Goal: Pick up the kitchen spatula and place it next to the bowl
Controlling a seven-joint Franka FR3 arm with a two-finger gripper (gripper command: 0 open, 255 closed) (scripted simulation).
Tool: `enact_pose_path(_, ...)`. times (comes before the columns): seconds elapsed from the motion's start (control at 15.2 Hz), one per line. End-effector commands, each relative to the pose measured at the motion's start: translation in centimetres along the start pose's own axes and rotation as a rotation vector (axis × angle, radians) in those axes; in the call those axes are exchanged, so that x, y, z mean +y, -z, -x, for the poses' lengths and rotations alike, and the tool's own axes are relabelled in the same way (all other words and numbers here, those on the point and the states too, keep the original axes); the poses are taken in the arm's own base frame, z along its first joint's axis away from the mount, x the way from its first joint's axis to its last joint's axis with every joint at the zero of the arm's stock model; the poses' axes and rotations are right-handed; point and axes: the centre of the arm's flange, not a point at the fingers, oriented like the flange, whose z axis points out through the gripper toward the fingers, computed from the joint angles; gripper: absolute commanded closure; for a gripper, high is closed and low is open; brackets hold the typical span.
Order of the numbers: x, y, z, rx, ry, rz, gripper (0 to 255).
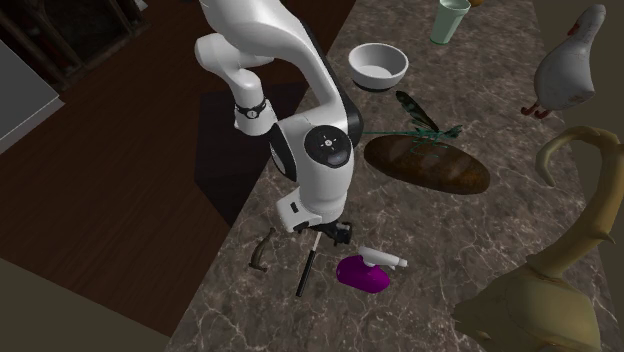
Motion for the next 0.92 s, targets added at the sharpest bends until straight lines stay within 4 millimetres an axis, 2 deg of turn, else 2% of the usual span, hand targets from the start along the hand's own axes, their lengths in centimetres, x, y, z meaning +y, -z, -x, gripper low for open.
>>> enact_pose_path(0.0,0.0,0.0,0.0,0.0,0.0,0.0,0)
enact_pose_path(0.07,0.0,0.0,0.0,0.0,0.0,0.0,0)
enact_pose_path(0.13,0.0,0.0,0.0,0.0,0.0,0.0,255)
enact_pose_path(0.73,0.0,0.0,0.0,0.0,0.0,0.0,255)
enact_pose_path(0.86,0.0,1.0,-0.1,0.0,0.0,0.0,255)
